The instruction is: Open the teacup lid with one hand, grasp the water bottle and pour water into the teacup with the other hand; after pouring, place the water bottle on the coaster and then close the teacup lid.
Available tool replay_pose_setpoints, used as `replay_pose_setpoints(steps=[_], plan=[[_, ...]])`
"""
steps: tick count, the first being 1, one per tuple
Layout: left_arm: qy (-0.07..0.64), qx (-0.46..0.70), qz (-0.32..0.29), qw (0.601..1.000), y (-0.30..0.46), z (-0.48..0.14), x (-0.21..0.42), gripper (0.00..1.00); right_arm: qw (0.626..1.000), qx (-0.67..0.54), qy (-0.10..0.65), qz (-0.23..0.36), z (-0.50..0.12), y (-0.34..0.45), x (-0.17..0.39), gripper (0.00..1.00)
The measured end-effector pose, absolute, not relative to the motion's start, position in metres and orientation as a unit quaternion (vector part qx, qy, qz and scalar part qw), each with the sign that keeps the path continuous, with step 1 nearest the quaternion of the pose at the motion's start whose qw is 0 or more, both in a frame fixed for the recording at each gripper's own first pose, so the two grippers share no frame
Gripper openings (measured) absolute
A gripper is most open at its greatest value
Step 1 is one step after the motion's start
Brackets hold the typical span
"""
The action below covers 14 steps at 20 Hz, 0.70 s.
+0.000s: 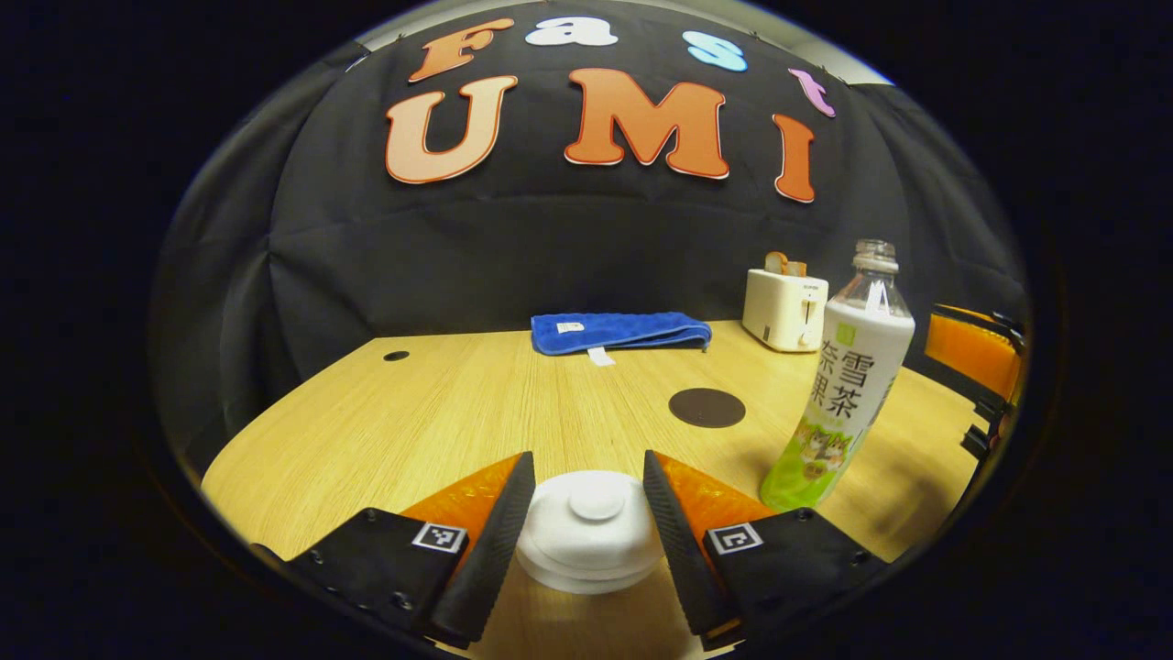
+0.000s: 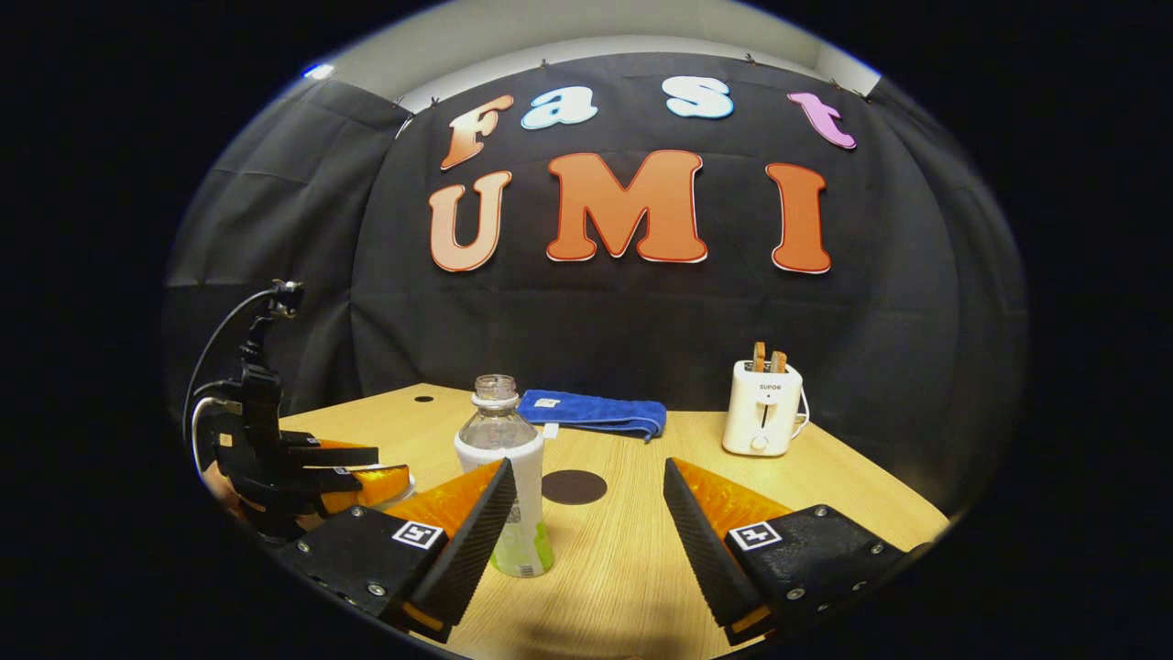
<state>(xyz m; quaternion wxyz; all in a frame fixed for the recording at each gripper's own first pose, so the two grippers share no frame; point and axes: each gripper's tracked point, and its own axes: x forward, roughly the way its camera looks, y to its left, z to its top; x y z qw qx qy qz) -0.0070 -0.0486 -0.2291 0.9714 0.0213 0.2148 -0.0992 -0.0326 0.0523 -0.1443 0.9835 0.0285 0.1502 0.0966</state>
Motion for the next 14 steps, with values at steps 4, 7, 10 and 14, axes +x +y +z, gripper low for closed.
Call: replay_pose_setpoints(steps=[4,7,10,14], plan=[[0.21,0.045,-0.105,0.971,-0.05,-0.226,-0.006,0.66,0.982,0.032,0.158,0.1,-0.15,0.056,-0.034,0.98],[0.21,0.042,-0.109,0.971,-0.055,-0.226,-0.004,0.43,0.981,0.03,0.163,0.102,-0.152,0.059,-0.035,0.98],[0.209,0.037,-0.105,0.972,-0.054,-0.223,-0.005,0.31,0.98,0.026,0.166,0.107,-0.154,0.063,-0.035,0.98],[0.19,0.031,-0.095,0.977,-0.048,-0.211,-0.002,0.3,0.976,0.026,0.18,0.124,-0.164,0.074,-0.037,0.98]])
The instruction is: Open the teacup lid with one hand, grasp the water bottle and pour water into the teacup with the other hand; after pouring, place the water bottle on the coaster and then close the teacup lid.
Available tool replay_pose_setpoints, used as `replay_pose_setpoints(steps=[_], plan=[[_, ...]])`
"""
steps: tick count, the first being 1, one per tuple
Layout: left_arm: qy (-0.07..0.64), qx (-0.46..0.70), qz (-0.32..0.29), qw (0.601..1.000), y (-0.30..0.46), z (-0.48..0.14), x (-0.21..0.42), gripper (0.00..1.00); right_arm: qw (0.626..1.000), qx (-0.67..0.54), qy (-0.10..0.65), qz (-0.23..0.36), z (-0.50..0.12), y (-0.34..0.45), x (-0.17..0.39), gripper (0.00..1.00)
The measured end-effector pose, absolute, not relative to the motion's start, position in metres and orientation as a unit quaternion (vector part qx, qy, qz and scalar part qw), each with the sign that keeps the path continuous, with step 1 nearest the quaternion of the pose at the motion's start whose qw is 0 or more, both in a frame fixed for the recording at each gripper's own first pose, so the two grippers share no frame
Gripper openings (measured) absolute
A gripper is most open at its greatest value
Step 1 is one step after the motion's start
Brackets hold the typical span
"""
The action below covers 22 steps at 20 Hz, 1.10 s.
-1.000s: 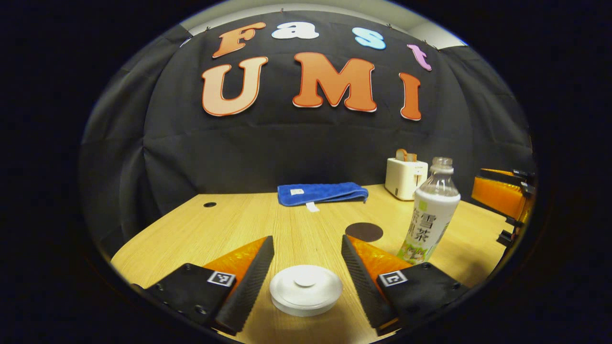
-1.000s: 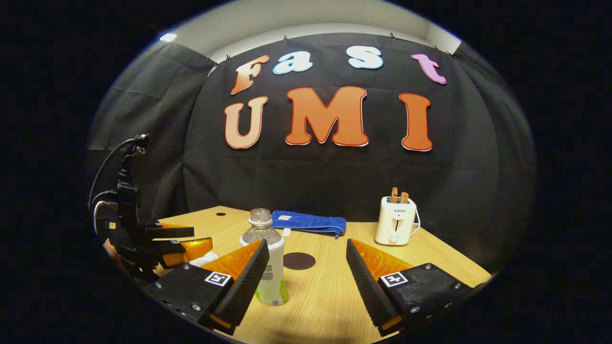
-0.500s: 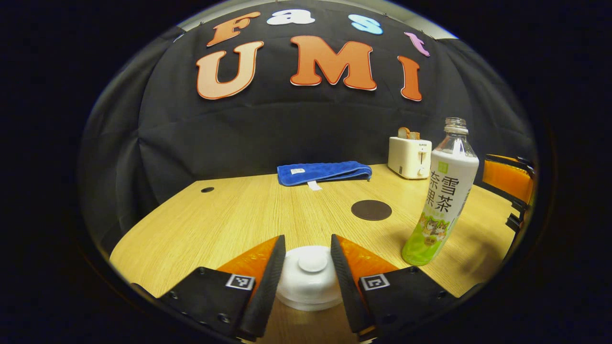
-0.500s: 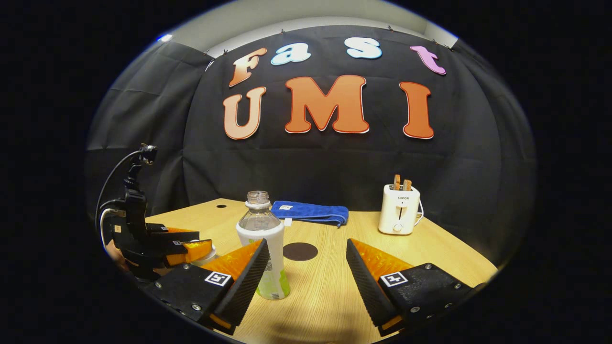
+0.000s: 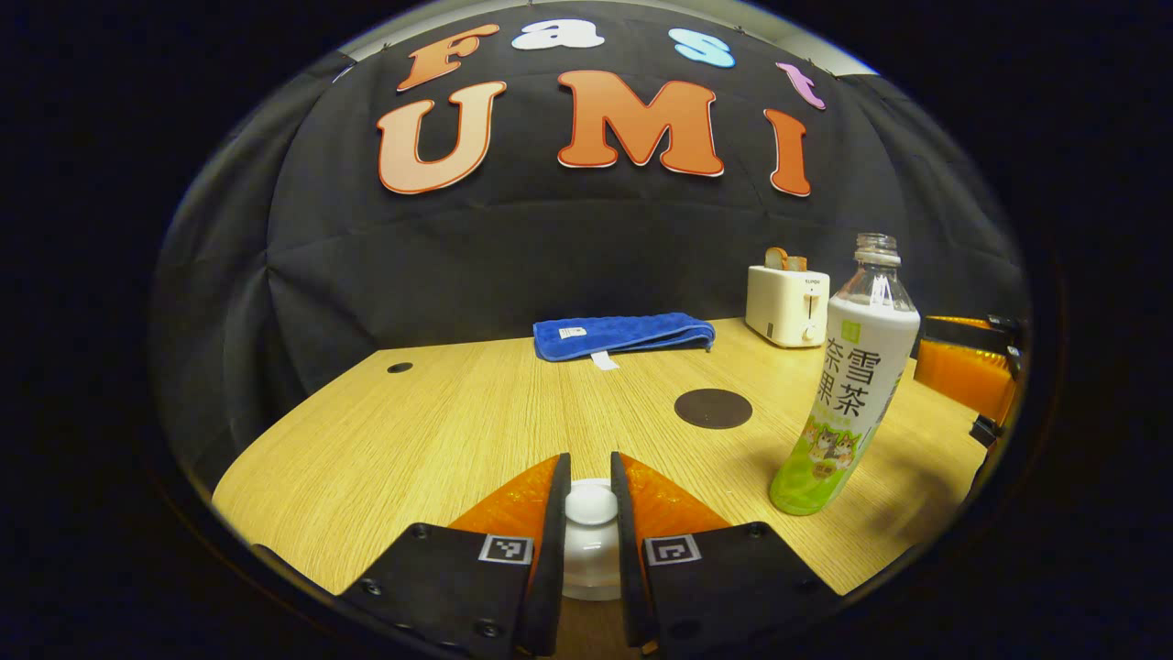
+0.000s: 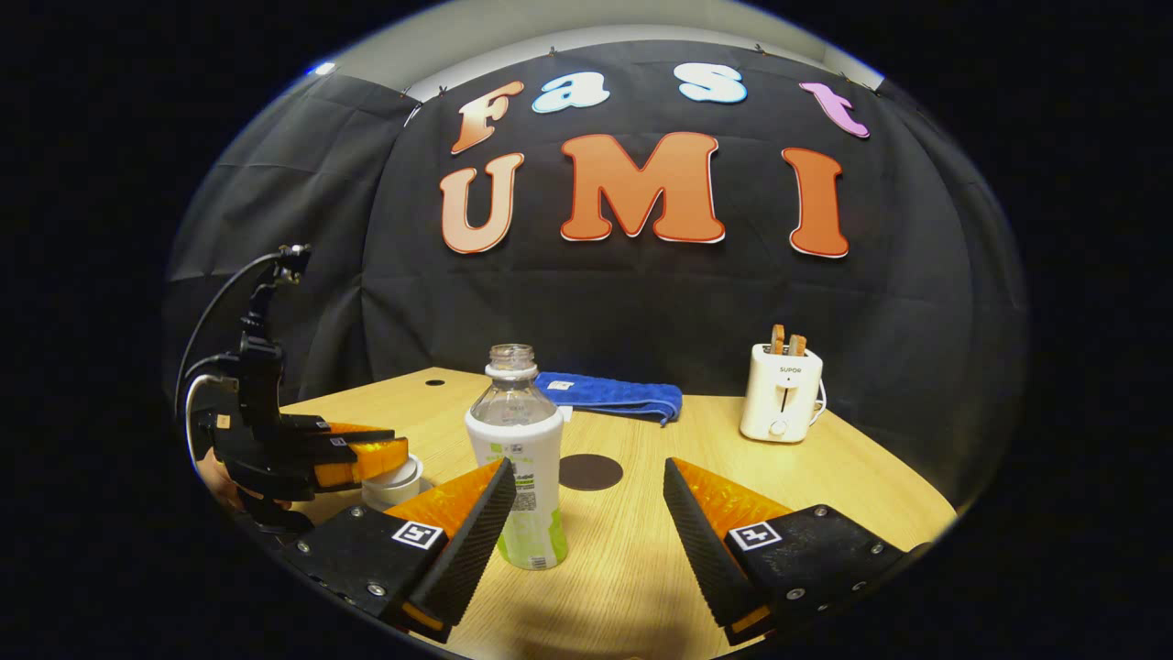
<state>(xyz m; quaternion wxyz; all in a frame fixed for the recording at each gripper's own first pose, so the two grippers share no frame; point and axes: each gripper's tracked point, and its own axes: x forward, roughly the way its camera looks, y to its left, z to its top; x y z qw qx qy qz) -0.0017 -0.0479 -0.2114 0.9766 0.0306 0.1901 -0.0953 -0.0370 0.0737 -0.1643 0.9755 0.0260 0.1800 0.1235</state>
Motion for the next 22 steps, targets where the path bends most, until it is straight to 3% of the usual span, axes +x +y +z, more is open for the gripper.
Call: replay_pose_setpoints(steps=[9,16,22], plan=[[0.132,0.051,-0.051,0.989,-0.008,-0.16,-0.007,0.3,0.96,0.025,0.229,0.159,-0.198,0.112,-0.038,0.94],[0.126,0.049,-0.011,0.991,0.031,-0.157,-0.016,0.3,0.954,0.021,0.251,0.164,-0.212,0.132,-0.027,0.69],[0.136,0.039,0.01,0.99,0.063,-0.168,-0.021,0.3,0.952,0.006,0.262,0.16,-0.21,0.138,-0.019,0.57]])
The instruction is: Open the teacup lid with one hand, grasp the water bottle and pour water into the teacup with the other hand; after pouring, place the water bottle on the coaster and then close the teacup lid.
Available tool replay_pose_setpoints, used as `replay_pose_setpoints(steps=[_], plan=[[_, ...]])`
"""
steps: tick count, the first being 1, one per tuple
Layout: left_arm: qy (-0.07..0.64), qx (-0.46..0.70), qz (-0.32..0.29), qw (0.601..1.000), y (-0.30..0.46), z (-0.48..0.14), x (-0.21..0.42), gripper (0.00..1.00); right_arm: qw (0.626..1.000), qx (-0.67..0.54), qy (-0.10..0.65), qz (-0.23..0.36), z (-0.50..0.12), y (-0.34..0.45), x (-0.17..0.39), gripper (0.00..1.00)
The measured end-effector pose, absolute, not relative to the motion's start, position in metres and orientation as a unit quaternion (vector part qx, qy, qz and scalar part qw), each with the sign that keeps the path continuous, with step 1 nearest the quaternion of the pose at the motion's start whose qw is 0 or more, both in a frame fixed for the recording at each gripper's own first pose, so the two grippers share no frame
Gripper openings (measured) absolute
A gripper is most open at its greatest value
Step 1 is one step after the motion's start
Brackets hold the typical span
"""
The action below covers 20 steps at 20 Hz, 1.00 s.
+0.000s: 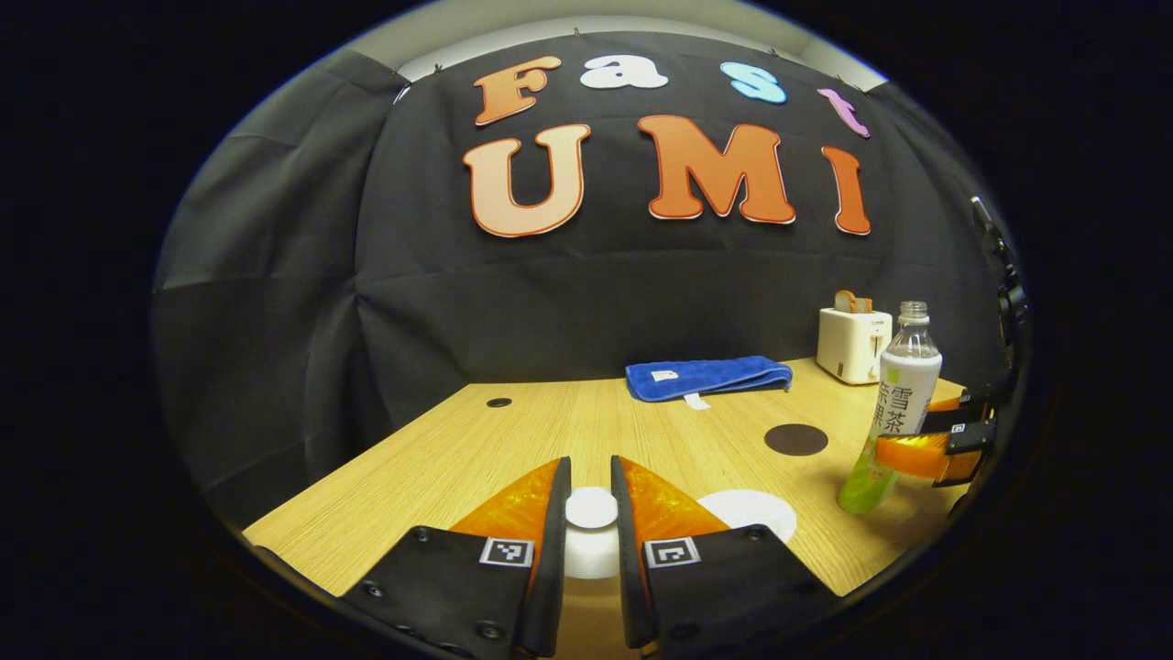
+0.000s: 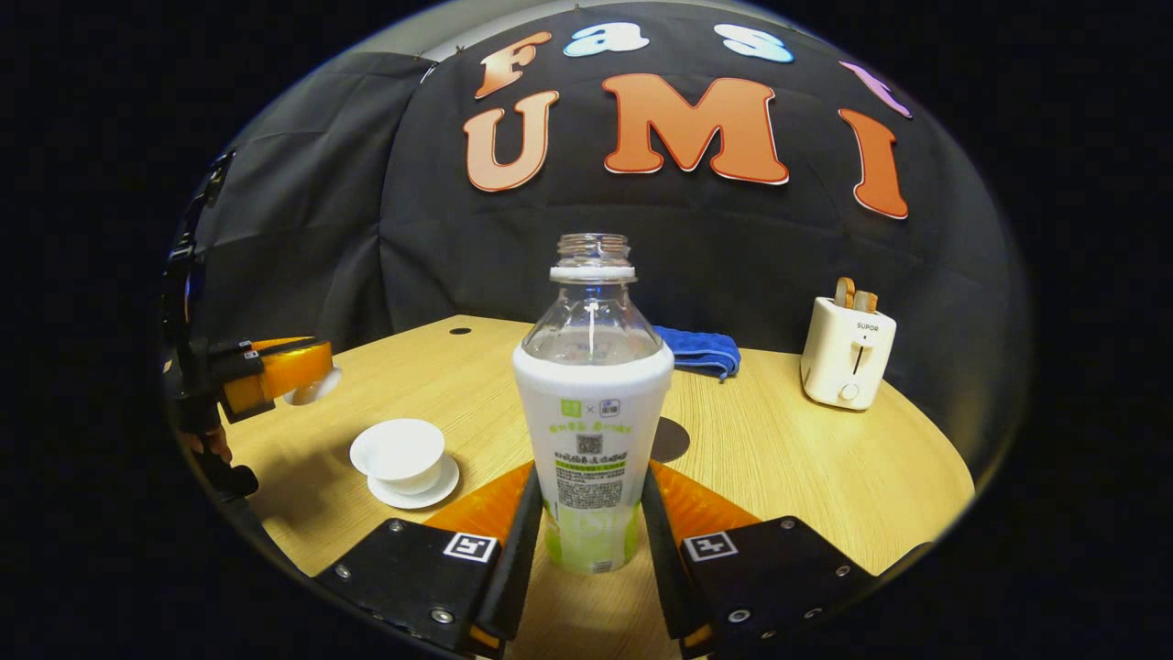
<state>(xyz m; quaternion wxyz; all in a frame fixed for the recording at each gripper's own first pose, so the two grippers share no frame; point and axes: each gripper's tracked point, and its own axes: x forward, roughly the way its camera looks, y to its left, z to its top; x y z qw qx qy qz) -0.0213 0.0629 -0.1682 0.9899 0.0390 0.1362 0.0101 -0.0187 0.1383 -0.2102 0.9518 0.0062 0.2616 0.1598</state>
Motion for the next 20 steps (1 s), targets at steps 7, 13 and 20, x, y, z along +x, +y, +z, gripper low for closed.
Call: replay_pose_setpoints(steps=[7,13,20], plan=[[0.142,0.027,0.025,0.989,0.092,-0.173,-0.026,0.3,0.958,-0.118,0.22,0.143,-0.184,0.126,0.003,0.58],[0.146,0.03,0.039,0.988,0.113,-0.178,-0.033,0.3,0.934,-0.257,0.203,0.141,-0.179,0.119,0.009,0.58],[0.144,0.024,0.045,0.988,0.125,-0.179,-0.034,0.3,0.902,-0.369,0.168,0.144,-0.177,0.125,0.014,0.58]])
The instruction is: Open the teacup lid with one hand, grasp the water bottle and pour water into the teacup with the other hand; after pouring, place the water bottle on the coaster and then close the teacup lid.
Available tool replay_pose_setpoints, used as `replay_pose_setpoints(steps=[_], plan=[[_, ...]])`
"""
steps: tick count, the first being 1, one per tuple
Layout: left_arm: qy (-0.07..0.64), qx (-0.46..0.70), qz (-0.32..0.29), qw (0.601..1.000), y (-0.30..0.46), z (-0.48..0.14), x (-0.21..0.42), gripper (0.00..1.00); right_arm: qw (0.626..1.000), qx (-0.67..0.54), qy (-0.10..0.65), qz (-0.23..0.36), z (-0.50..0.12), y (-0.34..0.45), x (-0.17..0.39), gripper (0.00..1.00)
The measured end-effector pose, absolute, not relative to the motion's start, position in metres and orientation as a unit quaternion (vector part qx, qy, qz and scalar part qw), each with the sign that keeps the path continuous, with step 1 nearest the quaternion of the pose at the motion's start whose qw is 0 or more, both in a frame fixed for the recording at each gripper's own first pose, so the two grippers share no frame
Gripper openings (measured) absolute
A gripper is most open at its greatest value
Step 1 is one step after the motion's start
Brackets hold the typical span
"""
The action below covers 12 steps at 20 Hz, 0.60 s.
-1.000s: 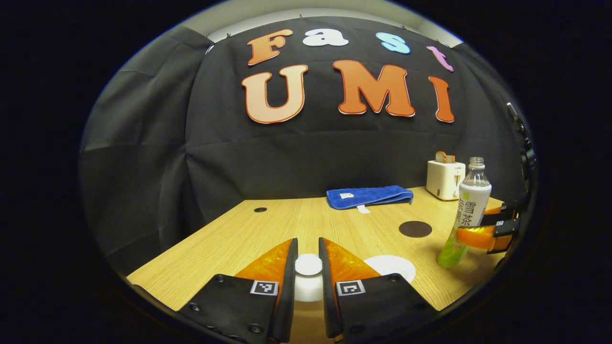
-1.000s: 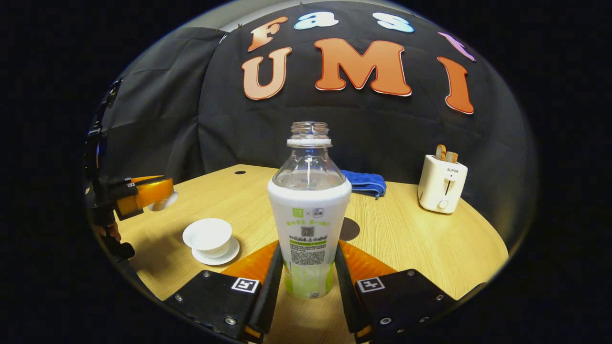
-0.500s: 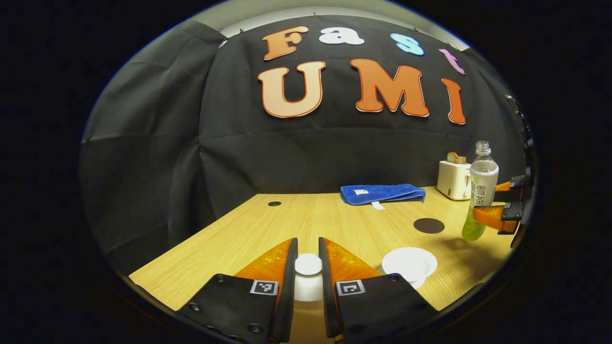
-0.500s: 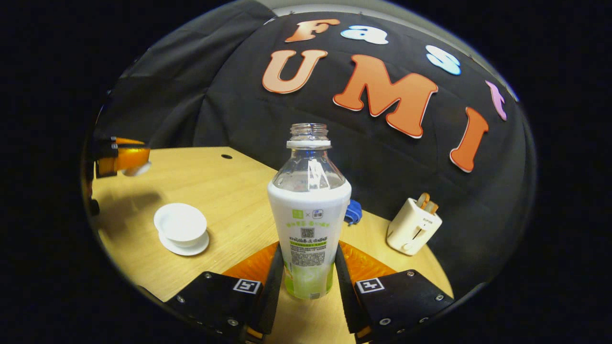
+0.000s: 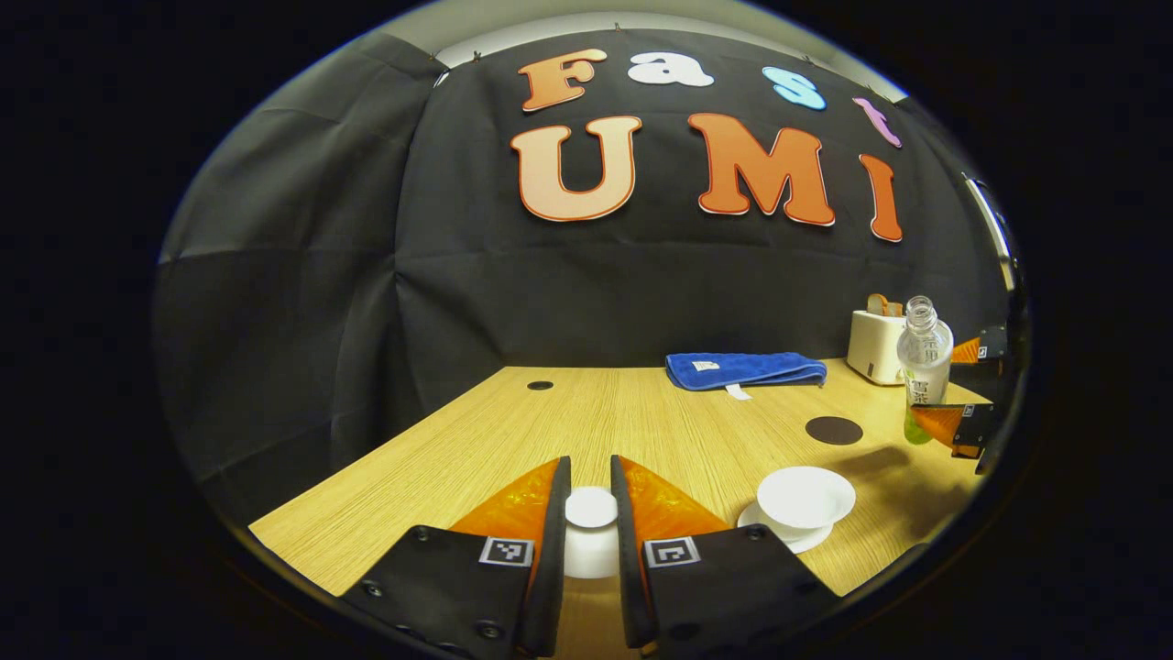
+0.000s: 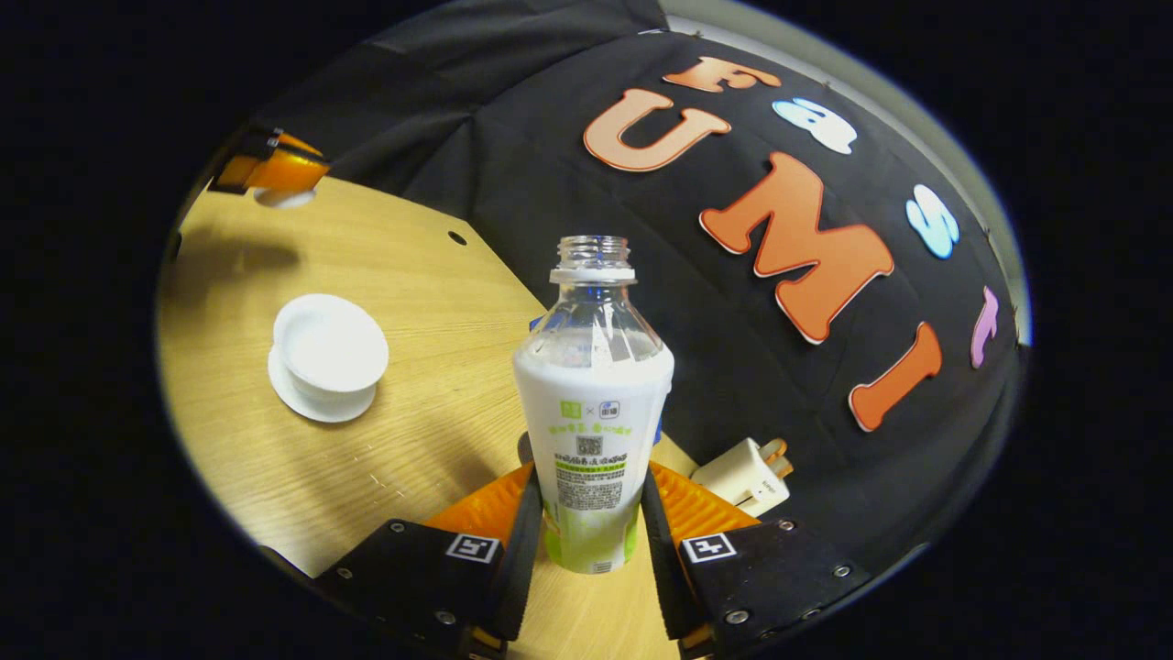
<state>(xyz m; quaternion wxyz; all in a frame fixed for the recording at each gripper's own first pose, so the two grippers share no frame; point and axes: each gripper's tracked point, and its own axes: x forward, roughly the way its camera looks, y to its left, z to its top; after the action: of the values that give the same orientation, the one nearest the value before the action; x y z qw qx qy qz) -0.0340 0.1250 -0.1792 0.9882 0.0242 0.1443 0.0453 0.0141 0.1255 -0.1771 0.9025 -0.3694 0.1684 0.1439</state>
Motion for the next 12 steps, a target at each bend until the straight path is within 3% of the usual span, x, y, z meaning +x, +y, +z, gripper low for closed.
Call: replay_pose_setpoints(steps=[12], plan=[[0.152,0.027,0.038,0.987,0.138,-0.185,-0.039,0.3,0.837,-0.524,0.102,0.126,-0.16,0.121,0.028,0.58]])
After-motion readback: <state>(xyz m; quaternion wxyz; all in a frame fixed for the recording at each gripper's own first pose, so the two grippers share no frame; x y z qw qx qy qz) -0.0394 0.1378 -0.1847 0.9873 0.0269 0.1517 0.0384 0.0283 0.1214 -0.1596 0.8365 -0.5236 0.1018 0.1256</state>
